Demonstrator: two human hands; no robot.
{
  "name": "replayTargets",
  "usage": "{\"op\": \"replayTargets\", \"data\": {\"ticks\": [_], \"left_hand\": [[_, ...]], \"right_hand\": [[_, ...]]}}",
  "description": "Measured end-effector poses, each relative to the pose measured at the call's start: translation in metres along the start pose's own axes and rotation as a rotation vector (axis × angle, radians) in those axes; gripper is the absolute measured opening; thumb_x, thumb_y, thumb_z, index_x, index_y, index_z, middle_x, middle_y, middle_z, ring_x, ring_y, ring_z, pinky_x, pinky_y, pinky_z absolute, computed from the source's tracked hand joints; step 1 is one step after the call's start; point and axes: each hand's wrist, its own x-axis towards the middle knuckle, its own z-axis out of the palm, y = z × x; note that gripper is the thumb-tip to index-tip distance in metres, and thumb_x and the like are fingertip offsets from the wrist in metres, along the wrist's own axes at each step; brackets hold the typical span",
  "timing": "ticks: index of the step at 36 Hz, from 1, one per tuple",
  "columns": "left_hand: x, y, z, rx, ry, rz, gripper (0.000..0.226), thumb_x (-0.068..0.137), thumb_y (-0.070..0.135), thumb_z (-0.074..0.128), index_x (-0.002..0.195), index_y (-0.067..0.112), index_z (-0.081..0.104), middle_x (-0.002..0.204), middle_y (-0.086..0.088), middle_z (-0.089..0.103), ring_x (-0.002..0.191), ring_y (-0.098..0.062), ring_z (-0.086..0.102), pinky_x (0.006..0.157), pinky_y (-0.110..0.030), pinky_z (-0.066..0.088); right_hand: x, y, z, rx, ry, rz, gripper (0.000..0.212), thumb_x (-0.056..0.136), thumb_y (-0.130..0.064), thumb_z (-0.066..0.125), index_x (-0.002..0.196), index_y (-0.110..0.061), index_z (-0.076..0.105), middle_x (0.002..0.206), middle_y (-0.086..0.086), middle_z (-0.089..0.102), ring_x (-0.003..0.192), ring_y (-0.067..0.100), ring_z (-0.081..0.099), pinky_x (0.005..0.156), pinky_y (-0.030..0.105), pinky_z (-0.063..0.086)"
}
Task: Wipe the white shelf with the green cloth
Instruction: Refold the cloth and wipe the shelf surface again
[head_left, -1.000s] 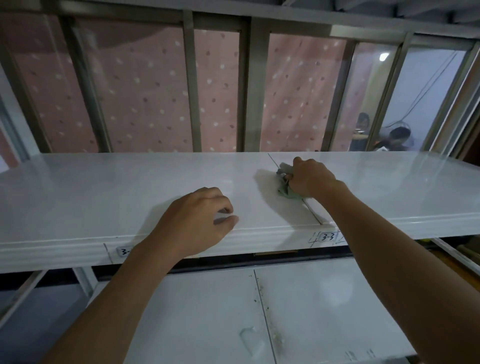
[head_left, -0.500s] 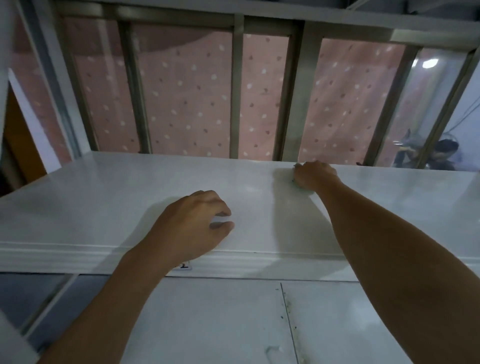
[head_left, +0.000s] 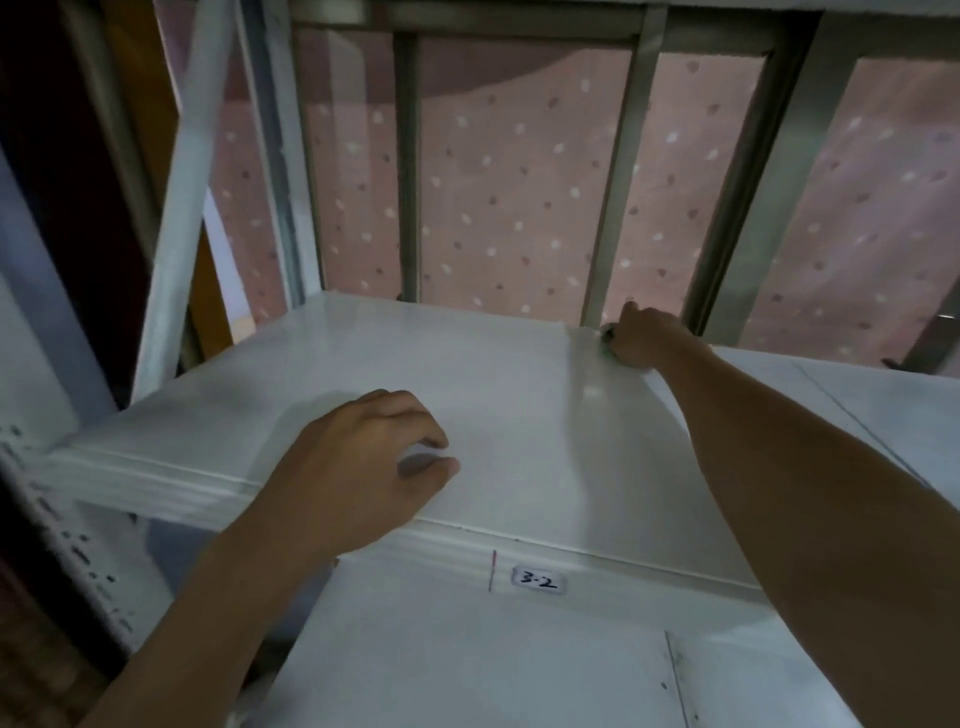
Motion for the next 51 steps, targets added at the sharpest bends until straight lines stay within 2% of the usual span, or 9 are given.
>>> {"op": "replayTargets", "data": {"ticks": [11, 15, 19, 22, 32, 38, 41, 46, 51], "left_hand": [[-0.036, -0.07, -0.051, 0.082, 0.092, -0.08, 0.035, 0.087, 0.052, 0.056, 0.082, 0.023, 0.074, 0.089, 0.013, 0.07, 0.08, -0.011, 0.065, 0.073, -0.041, 0.06], [-0.051, -0.084, -0.067, 0.065, 0.11, -0.095, 0.03, 0.089, 0.048, 0.055, 0.085, 0.024, 0.074, 0.092, 0.015, 0.07, 0.085, -0.008, 0.065, 0.081, -0.034, 0.058], [-0.067, -0.093, -0.077, 0.058, 0.152, -0.092, 0.027, 0.091, 0.043, 0.056, 0.091, 0.023, 0.074, 0.098, 0.012, 0.072, 0.094, -0.004, 0.06, 0.094, -0.009, 0.043], [-0.075, -0.098, -0.08, 0.039, 0.172, -0.091, 0.026, 0.092, 0.04, 0.057, 0.096, 0.021, 0.075, 0.103, 0.01, 0.072, 0.097, -0.004, 0.061, 0.094, -0.006, 0.04], [-0.084, -0.101, -0.086, 0.165, 0.313, -0.179, 0.03, 0.093, 0.039, 0.057, 0.102, 0.016, 0.074, 0.11, 0.005, 0.068, 0.102, -0.006, 0.059, 0.1, -0.002, 0.035], [-0.085, -0.098, -0.087, 0.47, 0.459, -0.339, 0.028, 0.106, 0.013, 0.048, 0.093, 0.002, 0.07, 0.095, -0.013, 0.068, 0.079, -0.028, 0.066, 0.062, -0.034, 0.057], [-0.086, -0.102, -0.082, 0.532, 0.428, -0.385, 0.022, 0.104, 0.008, 0.049, 0.099, -0.001, 0.068, 0.096, -0.019, 0.064, 0.082, -0.033, 0.064, 0.065, -0.04, 0.057], [-0.088, -0.103, -0.076, 0.524, 0.31, -0.345, 0.036, 0.097, 0.017, 0.033, 0.107, -0.001, 0.062, 0.104, -0.022, 0.06, 0.092, -0.039, 0.061, 0.076, -0.048, 0.055], [-0.092, -0.093, -0.085, 0.511, 0.229, -0.327, 0.051, 0.095, 0.032, 0.03, 0.119, 0.0, 0.062, 0.122, -0.026, 0.061, 0.109, -0.048, 0.062, 0.089, -0.058, 0.054]], "right_hand": [[0.019, -0.197, 0.01, 0.026, -0.045, -0.352, 0.056, 0.099, -0.044, 0.038, 0.141, -0.007, 0.034, 0.132, 0.023, 0.051, 0.116, 0.041, 0.052, 0.087, 0.043, 0.045], [0.021, -0.256, 0.009, 0.006, -0.089, -0.511, 0.052, 0.101, -0.042, 0.04, 0.141, -0.011, 0.033, 0.123, 0.021, 0.056, 0.099, 0.037, 0.057, 0.076, 0.038, 0.045], [0.026, -0.288, 0.014, 0.015, -0.08, -0.648, 0.03, 0.103, -0.038, 0.036, 0.121, -0.015, 0.04, 0.112, 0.017, 0.058, 0.082, 0.029, 0.051, 0.071, 0.037, 0.042], [0.015, -0.304, 0.013, 0.028, -0.058, -0.744, 0.02, 0.104, -0.039, 0.03, 0.104, -0.02, 0.037, 0.095, 0.014, 0.057, 0.077, 0.027, 0.051, 0.068, 0.036, 0.038], [-0.097, -0.335, -0.004, 0.117, -0.124, -1.185, 0.022, 0.105, -0.042, 0.032, 0.116, -0.026, 0.043, 0.083, -0.005, 0.056, 0.069, 0.01, 0.053, 0.06, 0.025, 0.039], [-0.161, -0.326, -0.013, 0.206, -0.166, -1.377, 0.015, 0.103, -0.037, 0.042, 0.112, -0.025, 0.045, 0.078, -0.005, 0.059, 0.064, 0.009, 0.055, 0.064, 0.03, 0.049], [-0.182, -0.317, -0.016, 0.225, -0.168, -1.38, 0.019, 0.103, -0.037, 0.043, 0.107, -0.018, 0.044, 0.083, 0.004, 0.062, 0.066, 0.017, 0.057, 0.065, 0.038, 0.051], [-0.203, -0.301, -0.024, 0.249, -0.197, -1.315, 0.021, 0.104, -0.039, 0.039, 0.102, -0.018, 0.041, 0.075, -0.003, 0.052, 0.061, 0.008, 0.049, 0.059, 0.029, 0.035], [-0.217, -0.283, -0.03, 0.21, -0.172, -1.31, 0.021, 0.104, -0.041, 0.038, 0.101, -0.02, 0.04, 0.072, -0.004, 0.052, 0.06, 0.011, 0.05, 0.057, 0.029, 0.039]]}}
